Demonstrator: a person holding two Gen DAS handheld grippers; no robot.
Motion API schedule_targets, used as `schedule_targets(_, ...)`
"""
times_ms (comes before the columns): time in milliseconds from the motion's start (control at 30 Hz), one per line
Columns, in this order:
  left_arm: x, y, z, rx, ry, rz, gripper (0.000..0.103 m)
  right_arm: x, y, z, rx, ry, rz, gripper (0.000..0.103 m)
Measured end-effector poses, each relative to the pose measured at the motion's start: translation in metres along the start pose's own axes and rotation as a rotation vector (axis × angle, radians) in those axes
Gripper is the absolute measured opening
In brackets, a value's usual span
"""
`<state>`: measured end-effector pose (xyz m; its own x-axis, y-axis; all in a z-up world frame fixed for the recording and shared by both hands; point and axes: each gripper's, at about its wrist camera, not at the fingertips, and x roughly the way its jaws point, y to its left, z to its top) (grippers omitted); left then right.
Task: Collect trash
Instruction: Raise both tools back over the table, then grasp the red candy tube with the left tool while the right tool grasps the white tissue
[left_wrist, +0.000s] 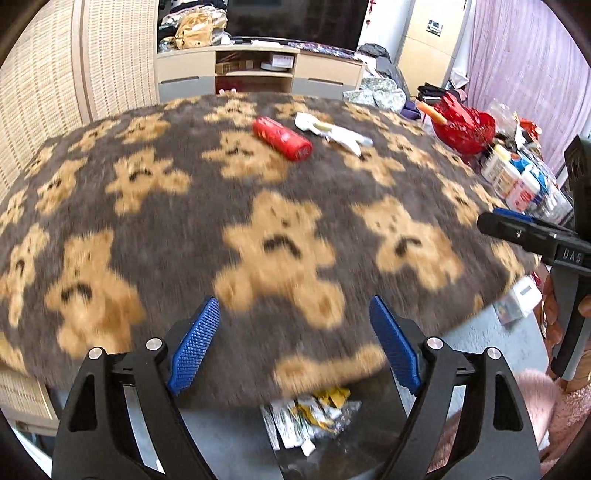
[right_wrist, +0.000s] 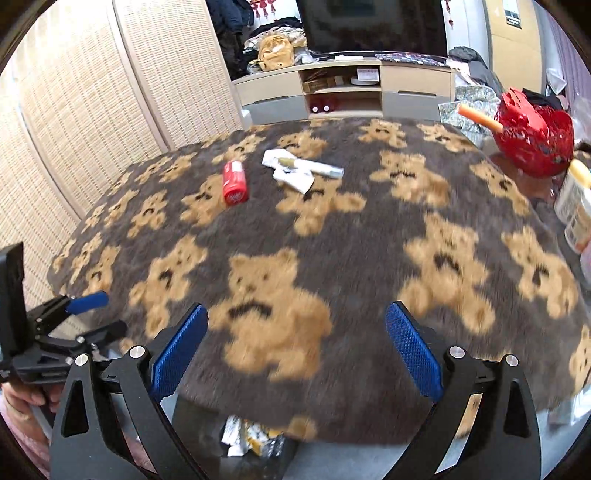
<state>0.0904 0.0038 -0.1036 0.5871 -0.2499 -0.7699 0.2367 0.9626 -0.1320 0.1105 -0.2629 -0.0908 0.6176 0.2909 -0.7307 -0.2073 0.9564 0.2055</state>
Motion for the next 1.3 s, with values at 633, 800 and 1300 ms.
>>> schedule_targets(633,0.105,0.009,0.125,-0.067,-0.003,0.082,0.064,0.081,-0.035,0.066,0.019,-0.013,-0.038,0.097)
schedule_targets(800,0.133,0.008,0.149,-0.113,0.018,0.074,0.059,0.086,-0.037,0.071,0.003,-0.014,-0.048,0.096)
schedule_targets(1300,0.18,-0.002,0.172,-0.107,0.06,0.065,0.058,0.117,-0.017,0.101,-0.124,-0.023,-0.038,0.096)
